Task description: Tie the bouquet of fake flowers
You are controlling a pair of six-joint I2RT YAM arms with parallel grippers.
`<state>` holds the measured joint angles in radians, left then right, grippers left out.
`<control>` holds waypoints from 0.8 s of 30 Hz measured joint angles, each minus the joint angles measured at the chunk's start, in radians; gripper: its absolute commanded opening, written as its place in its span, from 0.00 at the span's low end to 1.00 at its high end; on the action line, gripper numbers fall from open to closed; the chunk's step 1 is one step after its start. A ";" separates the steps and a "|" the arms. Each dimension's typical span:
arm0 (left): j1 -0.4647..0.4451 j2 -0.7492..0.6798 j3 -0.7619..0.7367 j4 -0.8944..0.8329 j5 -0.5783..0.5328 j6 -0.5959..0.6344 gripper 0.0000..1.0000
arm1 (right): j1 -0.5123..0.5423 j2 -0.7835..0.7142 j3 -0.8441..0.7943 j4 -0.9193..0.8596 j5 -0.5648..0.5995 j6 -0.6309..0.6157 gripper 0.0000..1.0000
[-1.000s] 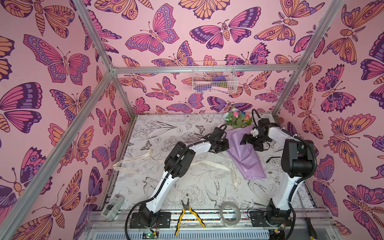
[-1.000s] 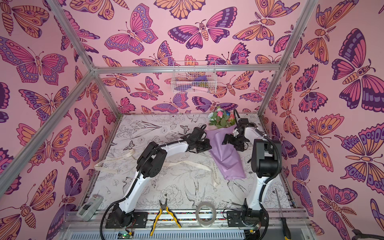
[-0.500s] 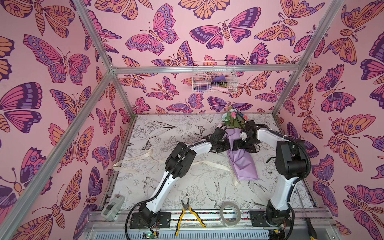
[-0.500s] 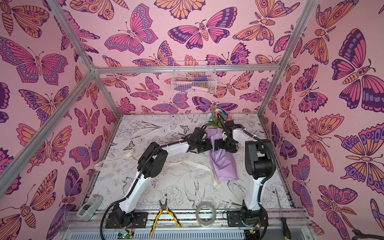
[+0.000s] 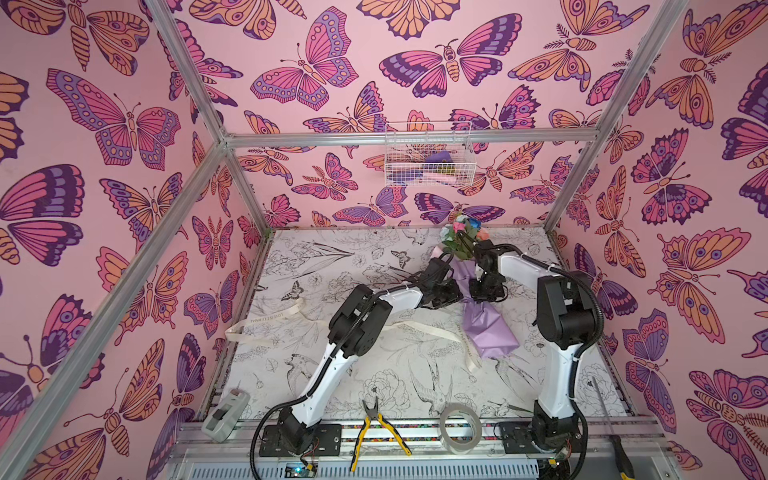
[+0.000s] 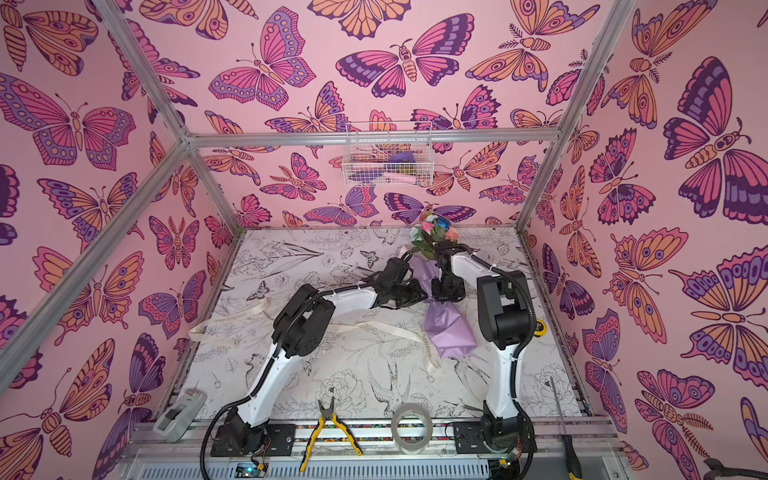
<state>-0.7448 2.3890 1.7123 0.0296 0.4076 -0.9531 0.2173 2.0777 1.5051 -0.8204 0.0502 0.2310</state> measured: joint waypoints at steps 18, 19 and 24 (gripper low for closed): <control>0.192 -0.722 -0.721 0.029 -0.180 0.072 1.00 | -0.012 -0.378 -0.156 0.029 -0.075 0.037 0.00; 0.209 -0.760 -0.758 0.025 -0.195 0.072 1.00 | -0.012 -0.410 -0.164 0.035 -0.095 0.050 0.00; 0.307 -0.926 -0.898 -0.002 -0.269 0.074 1.00 | 0.009 -0.542 -0.225 0.069 -0.182 0.126 0.00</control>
<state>-0.4381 1.4631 0.8143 0.0273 0.1383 -0.8787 0.2264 1.5356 1.2800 -0.7517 -0.1322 0.3569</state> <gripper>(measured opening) 0.997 0.129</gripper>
